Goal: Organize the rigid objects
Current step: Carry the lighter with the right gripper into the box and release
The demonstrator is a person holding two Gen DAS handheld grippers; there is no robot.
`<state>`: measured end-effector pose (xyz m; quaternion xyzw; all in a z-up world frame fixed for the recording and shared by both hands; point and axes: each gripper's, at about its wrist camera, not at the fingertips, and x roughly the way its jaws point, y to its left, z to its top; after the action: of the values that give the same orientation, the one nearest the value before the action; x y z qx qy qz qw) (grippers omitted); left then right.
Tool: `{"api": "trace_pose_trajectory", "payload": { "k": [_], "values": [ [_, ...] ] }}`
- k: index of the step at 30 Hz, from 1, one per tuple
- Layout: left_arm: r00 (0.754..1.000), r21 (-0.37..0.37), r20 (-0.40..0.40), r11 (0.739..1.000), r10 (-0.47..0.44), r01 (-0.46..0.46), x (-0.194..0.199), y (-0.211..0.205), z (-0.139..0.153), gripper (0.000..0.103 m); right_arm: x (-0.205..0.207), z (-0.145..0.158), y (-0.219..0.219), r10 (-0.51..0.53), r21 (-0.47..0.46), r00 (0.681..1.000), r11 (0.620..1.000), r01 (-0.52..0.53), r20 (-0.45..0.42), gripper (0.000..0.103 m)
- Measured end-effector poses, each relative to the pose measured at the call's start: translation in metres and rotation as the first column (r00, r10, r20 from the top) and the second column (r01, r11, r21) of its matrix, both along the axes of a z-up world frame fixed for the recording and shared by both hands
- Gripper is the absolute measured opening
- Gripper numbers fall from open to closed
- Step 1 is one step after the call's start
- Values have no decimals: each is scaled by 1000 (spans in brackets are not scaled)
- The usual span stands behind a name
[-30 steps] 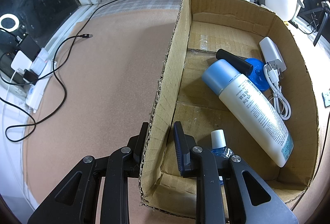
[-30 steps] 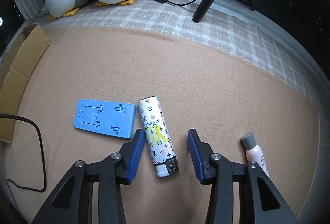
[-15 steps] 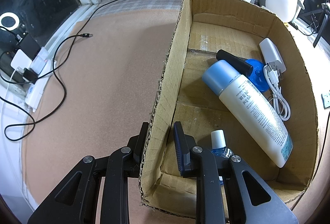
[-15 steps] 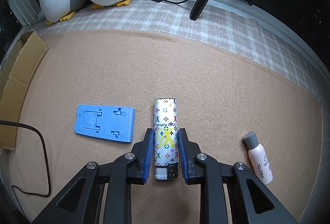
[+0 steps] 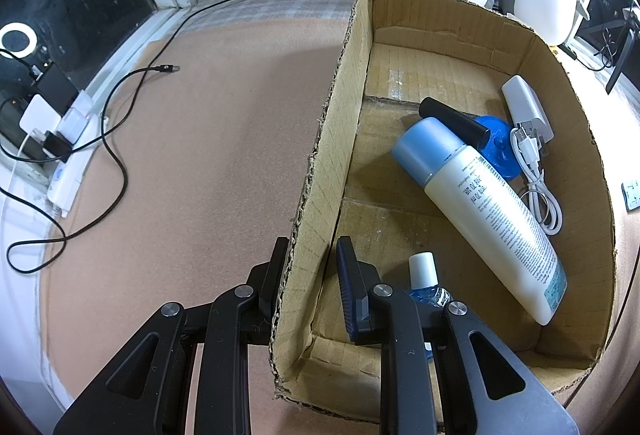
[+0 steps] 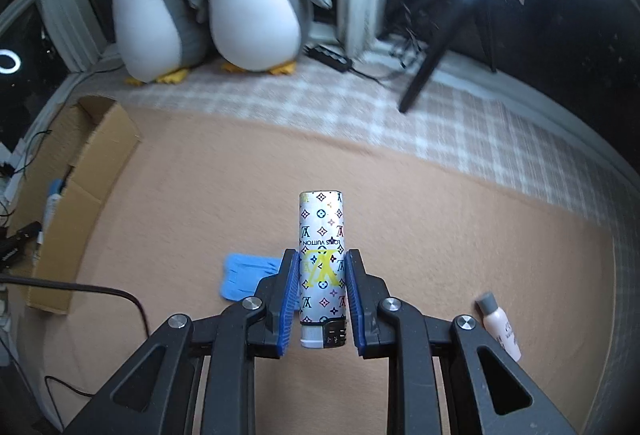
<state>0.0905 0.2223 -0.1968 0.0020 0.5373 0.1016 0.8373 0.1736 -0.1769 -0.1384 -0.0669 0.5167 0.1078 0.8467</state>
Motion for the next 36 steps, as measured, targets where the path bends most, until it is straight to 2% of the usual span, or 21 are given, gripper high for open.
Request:
{"api": "trace_pose_trajectory", "payload": {
  "k": [9,16,28,36],
  "values": [
    [1000,-2,2,1000,-4,4,1,-1,0,20,4,35,81,144,45,987,988,-147,68,21],
    [1000,-6,7,1000,-6,6,1,0,0,20,10,45,142,244,70,966,966,-250,81,21],
    [1000,-14,19,1000,-9,10,-1,1,-1,20,13,39,230,361,110,931,924,-366,60,21],
    [1000,-17,21,1000,-9,10,-2,2,-1,20,14,24,267,410,121,912,904,-410,24,21]
  ]
}}
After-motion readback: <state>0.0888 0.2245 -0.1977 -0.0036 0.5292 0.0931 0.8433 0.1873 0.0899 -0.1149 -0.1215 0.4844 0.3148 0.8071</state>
